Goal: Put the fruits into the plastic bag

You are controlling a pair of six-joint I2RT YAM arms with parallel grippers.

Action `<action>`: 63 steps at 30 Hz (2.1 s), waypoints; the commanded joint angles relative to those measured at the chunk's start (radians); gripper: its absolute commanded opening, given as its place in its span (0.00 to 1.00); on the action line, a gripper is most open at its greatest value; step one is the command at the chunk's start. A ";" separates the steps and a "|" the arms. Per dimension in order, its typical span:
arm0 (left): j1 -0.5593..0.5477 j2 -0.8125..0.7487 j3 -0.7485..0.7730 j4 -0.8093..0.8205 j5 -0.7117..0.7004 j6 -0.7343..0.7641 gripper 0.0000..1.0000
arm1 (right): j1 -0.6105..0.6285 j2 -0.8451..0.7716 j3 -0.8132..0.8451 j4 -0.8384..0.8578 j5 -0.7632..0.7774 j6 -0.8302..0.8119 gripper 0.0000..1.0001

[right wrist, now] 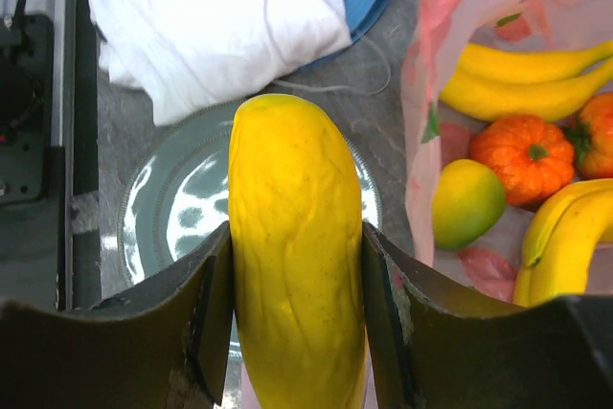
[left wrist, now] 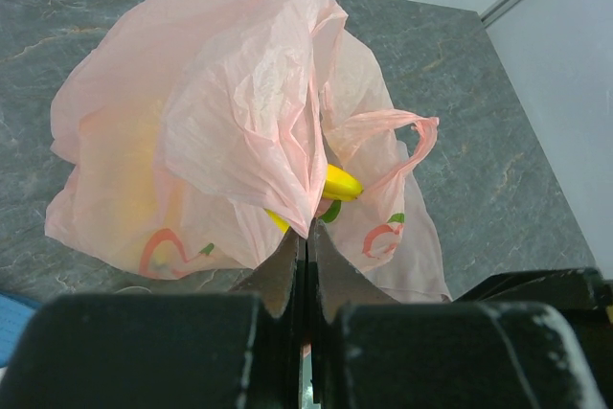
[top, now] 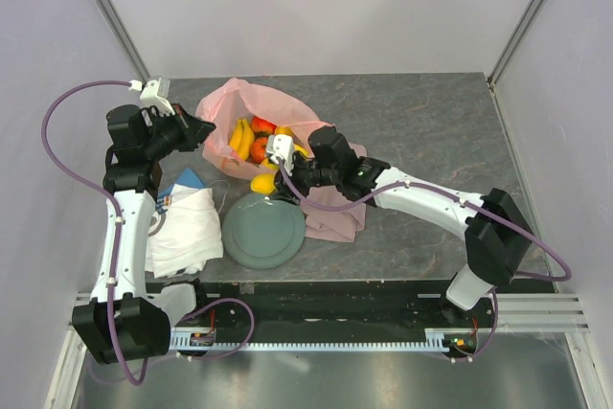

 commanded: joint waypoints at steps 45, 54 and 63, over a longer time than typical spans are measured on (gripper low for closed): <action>-0.004 -0.003 -0.004 0.047 0.042 -0.032 0.02 | -0.055 0.602 0.579 0.006 0.275 0.498 0.06; -0.004 -0.003 -0.004 0.047 0.044 -0.034 0.01 | -0.035 0.650 0.623 -0.040 0.269 0.484 0.13; -0.004 -0.004 -0.003 0.047 0.045 -0.034 0.02 | -0.034 0.637 0.614 -0.053 0.282 0.453 0.45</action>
